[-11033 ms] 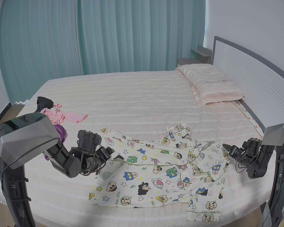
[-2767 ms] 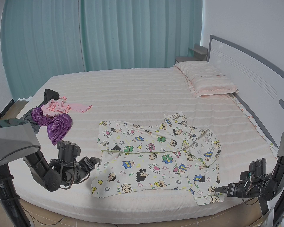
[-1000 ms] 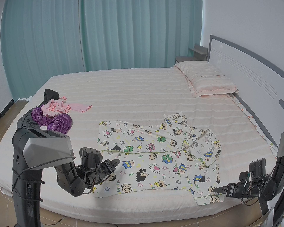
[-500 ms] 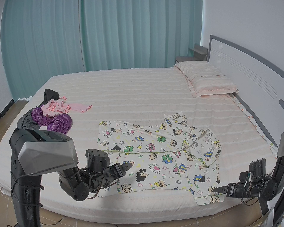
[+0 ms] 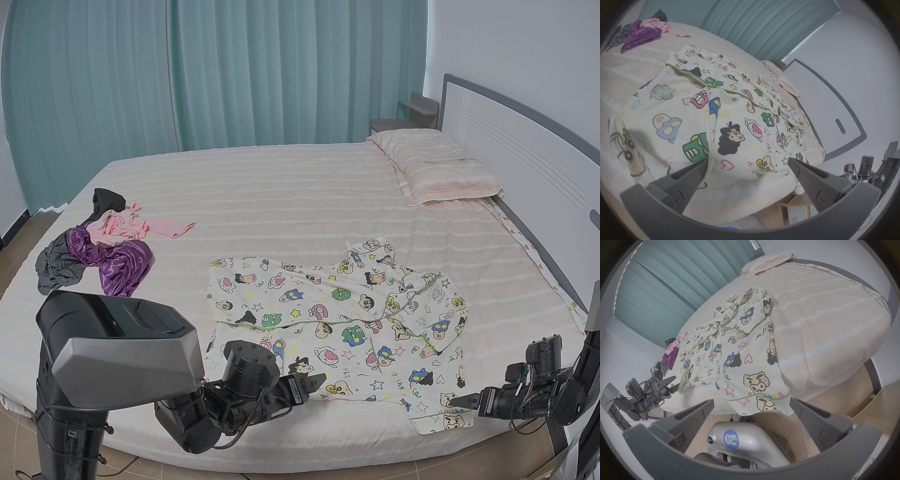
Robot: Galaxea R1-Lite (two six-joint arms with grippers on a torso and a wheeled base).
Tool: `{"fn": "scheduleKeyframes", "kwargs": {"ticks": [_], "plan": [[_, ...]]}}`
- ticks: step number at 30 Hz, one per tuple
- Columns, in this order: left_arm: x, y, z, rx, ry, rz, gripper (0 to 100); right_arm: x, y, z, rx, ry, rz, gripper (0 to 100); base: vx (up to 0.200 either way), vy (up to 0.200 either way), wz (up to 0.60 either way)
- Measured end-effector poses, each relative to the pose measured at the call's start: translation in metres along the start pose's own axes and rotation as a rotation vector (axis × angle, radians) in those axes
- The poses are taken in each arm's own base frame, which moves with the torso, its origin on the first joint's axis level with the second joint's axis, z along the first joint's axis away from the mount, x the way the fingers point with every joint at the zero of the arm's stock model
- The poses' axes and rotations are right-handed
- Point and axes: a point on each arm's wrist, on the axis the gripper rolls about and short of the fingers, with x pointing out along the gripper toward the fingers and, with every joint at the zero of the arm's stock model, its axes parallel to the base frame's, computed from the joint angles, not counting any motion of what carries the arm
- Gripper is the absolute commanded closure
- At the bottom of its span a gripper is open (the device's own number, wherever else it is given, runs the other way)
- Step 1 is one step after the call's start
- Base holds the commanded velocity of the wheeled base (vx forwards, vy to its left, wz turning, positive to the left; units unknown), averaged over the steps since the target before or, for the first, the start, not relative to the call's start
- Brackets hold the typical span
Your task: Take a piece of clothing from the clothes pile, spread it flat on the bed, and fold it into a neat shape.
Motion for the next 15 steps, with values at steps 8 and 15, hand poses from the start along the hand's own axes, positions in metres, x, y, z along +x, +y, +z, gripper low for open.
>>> {"fn": "scheduleKeyframes", "kwargs": {"ticks": [8, 15], "plan": [[0.0061, -0.0011, -0.0062, 0.016, -0.054, 0.063, 0, 0.0000, -0.0001, 0.0000, 0.000, 0.000, -0.001, 0, 0.000, 0.000, 0.00], [0.0022, -0.0012, -0.0005, 0.023, -0.149, 0.147, 0, 0.0000, 0.0000, -0.0001, 0.000, 0.000, -0.001, 0, 0.000, 0.000, 0.00]]}}
